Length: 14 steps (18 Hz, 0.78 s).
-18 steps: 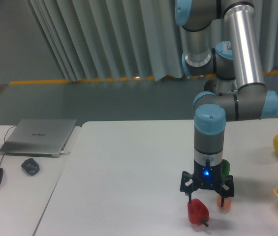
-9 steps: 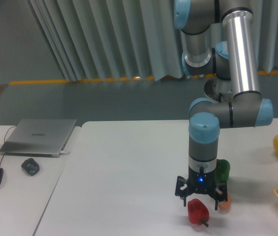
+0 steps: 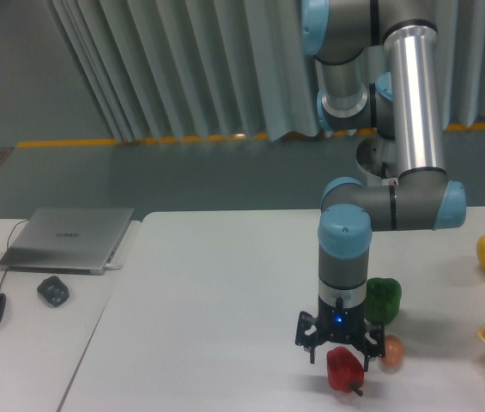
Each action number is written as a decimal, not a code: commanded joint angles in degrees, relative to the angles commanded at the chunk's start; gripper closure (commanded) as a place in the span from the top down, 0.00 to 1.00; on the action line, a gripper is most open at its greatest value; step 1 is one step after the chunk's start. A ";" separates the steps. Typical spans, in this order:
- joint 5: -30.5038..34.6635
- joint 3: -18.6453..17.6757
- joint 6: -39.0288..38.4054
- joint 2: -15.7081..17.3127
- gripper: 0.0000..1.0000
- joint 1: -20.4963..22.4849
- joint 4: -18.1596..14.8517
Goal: Place the red peppers in a basket
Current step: 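Lower the open gripper around the red bell pepper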
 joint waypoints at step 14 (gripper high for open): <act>0.26 0.00 2.90 -0.61 1.00 0.09 0.00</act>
